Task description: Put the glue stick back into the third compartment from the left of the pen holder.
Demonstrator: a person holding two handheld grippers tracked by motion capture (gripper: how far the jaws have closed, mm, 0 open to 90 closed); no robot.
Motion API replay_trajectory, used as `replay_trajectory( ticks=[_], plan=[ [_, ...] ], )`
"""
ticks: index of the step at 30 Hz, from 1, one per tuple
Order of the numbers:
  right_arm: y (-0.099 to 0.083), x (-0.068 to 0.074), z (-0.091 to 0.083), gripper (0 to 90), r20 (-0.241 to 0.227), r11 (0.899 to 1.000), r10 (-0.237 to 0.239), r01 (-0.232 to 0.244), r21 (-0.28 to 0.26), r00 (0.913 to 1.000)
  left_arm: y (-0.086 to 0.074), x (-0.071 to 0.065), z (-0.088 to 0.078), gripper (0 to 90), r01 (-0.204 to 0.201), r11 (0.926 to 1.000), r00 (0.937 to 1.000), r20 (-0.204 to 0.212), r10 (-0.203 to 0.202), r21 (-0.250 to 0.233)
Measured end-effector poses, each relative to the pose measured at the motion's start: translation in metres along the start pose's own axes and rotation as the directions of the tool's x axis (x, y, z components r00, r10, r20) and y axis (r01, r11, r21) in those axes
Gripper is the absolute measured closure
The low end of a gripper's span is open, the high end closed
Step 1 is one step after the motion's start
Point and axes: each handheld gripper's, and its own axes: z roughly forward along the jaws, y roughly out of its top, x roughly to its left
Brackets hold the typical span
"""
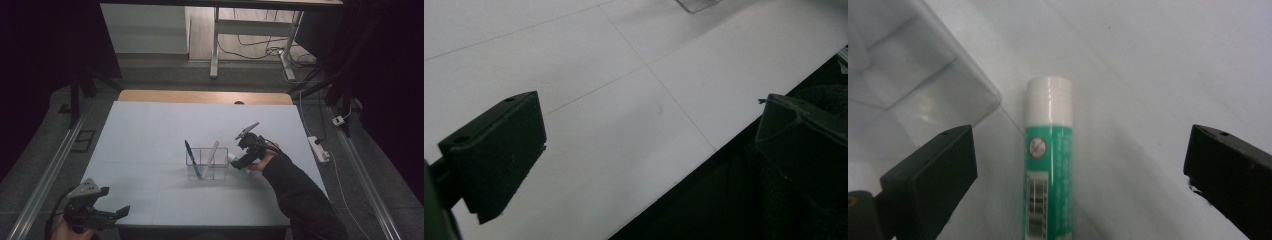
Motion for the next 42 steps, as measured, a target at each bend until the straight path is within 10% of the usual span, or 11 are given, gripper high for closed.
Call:
replay_trajectory(
  ticks=[19,27,35,42],
  plan=[
    [0.015,0.003,0.02,61.5,-0.076,0.994,-0.061,0.068,0.087,0.9952,0.0,0.0,0.0,0.2,-0.001,1.0,1.0,0.001,0.001,0.0],
    [0.015,0.003,0.018,65.4,-0.076,0.995,-0.017,0.025,0.098,0.997,-0.001,0.0,-0.001,0.2,-0.001,1.0,1.0,0.001,0.001,-0.002],
    [0.011,-0.002,-0.008,65.4,-0.06,0.999,0.024,-0.026,-0.028,0.9979,-0.001,0.0,-0.001,0.2,-0.003,1.0,1.0,0.001,0.003,-0.003],
    [0.008,-0.003,-0.04,65.4,-0.04,0.983,0.037,-0.043,-0.177,0.9985,0.0,0.0,-0.001,0.2,-0.001,1.0,1.0,0.001,0.001,-0.003]
  ],
)
